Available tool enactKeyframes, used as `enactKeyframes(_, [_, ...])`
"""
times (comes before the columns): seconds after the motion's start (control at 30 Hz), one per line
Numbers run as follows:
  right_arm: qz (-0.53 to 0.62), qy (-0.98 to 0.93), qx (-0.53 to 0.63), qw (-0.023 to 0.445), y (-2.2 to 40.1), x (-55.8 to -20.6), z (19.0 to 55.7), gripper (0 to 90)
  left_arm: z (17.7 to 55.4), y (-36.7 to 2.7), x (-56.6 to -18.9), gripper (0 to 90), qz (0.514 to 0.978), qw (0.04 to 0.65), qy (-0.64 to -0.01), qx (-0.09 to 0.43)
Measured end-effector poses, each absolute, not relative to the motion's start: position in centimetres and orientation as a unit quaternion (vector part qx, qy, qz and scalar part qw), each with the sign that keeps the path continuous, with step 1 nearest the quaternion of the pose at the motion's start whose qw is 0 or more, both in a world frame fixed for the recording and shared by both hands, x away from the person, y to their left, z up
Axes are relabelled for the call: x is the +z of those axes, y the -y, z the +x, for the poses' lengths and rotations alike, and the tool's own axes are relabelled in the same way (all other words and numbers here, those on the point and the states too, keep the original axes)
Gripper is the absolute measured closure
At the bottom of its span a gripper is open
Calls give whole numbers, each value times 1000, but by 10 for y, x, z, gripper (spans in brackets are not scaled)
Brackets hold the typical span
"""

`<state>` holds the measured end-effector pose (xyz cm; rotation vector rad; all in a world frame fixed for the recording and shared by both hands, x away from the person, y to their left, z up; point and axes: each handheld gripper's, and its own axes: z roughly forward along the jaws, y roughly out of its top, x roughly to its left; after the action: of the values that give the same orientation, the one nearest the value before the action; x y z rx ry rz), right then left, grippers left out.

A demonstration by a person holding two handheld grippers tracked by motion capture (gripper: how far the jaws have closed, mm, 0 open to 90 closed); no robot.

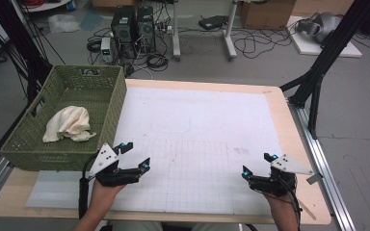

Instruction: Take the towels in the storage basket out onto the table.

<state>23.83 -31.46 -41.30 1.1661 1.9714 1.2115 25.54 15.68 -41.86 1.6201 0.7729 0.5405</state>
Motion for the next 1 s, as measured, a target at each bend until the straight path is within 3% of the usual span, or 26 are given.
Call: enactKeyframes(1.0, [428,-733,454,271,315,-413,234,94,255,-154,-412,185,704,589,-326,227])
